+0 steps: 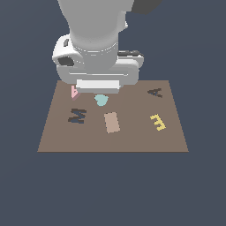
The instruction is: Insert a designated object into the corresponding slot on a board.
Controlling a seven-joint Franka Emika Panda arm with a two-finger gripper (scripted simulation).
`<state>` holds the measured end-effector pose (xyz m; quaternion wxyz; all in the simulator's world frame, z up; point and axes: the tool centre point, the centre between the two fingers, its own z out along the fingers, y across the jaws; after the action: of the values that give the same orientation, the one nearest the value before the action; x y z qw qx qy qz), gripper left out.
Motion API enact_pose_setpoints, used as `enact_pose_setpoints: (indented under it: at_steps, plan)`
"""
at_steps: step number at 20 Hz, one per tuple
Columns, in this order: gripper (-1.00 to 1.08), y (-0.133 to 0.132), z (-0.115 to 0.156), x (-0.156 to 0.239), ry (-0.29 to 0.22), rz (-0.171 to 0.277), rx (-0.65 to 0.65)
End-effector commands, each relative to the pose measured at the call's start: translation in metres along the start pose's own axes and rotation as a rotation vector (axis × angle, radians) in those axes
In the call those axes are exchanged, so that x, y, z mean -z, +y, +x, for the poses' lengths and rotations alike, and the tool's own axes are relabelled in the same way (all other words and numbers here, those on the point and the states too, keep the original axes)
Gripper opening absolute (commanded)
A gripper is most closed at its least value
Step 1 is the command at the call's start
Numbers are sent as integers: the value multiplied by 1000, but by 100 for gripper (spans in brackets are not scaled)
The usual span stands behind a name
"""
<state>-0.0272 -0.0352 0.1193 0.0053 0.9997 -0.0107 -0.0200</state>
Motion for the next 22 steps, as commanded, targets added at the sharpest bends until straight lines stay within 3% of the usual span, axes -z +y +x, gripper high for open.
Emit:
enact_pose_setpoints:
  at_steps: [1, 11, 16, 22]
  plan:
    - [100, 21, -7, -12, 6, 1, -29]
    - [100, 99, -36, -61, 33, 9, -136]
    - [100, 114, -42, -71, 39, 12, -157]
    - [100, 115, -42, -74, 37, 12, -158]
